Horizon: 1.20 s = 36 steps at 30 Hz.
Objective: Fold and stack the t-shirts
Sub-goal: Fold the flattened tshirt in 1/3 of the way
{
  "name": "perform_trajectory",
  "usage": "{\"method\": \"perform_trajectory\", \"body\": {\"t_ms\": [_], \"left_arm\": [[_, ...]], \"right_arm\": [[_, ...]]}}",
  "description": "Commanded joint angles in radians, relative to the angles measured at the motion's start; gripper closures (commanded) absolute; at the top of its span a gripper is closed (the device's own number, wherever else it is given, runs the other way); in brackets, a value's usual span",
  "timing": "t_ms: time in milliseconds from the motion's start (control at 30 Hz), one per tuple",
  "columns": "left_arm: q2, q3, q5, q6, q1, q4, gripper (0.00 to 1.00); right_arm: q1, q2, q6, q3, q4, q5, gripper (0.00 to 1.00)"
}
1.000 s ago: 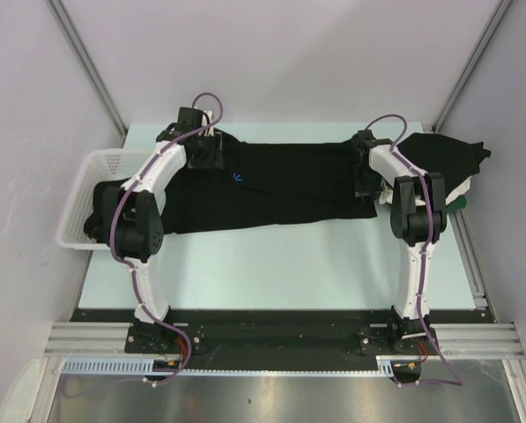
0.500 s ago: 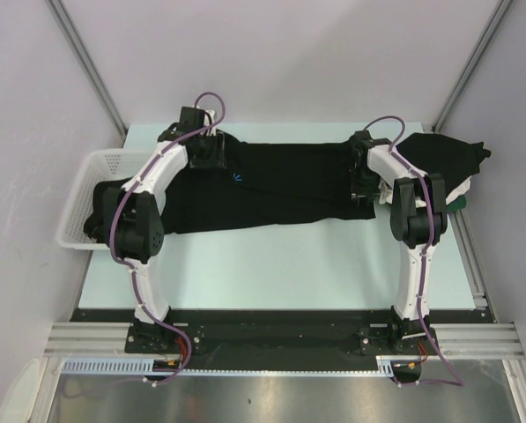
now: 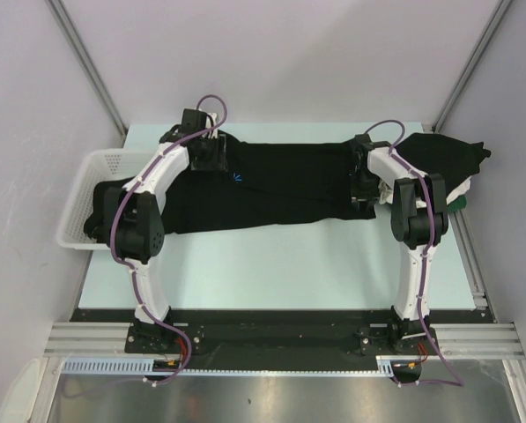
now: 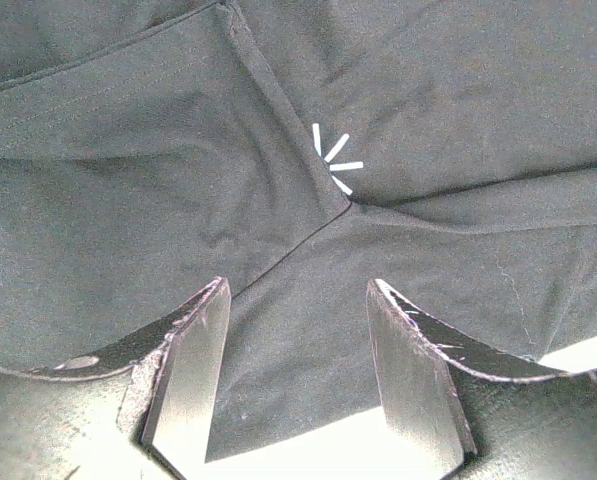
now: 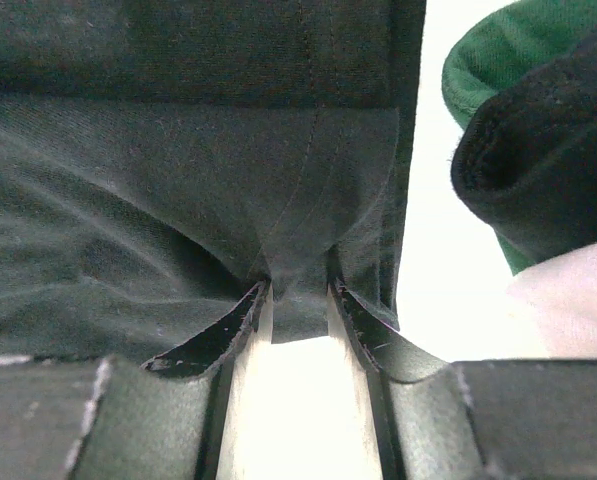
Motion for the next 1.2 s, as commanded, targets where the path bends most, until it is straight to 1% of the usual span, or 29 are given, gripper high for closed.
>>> {"method": "perform_trajectory", "body": {"t_ms": [0,200,300,333,400,433,700,900,1167], "left_arm": [[-0.066,-0.004,0.018,0.008,-0.007,0.018,0.38],[-0.058,0.008,0.016,0.007,-0.010,0.013,0.37],[-0.060,0.008,0.010,0.005,-0.012,0.013,0.37],[-0.061,0.008,0.010,0.007,-0.012,0.011,0.37],[-0.060,0.008,0.008,0.007,-0.012,0.008,0.37],[-0.060,0.007,0.008,0.007,-0.012,0.008,0.37],[-0.069,-0.013,0.001,0.007,-0.014,0.010,0.37],[-0.070,-0.018,0.002,0.002,-0.014,0.014,0.37],[-0.072,-0.016,-0.001,0.004,-0.015,0.011,0.37]], "right_arm": [[0.007,-0.051,0.005,0.000,-0.001,-0.001,0.66],[0.010,-0.036,0.002,0.011,0.010,-0.013,0.68],[0.015,-0.022,0.003,0.032,0.007,-0.020,0.80],[0.016,-0.012,0.002,0.038,0.004,-0.023,0.86],[0.016,-0.005,0.000,0.047,0.001,-0.023,0.92],[0.018,0.001,0.000,0.052,0.001,-0.027,1.00],[0.021,0.021,-0.007,0.089,-0.012,-0.035,1.00],[0.018,0.033,-0.020,0.176,-0.041,-0.009,1.00],[0.010,0.024,-0.024,0.166,-0.036,0.003,1.00]]}}
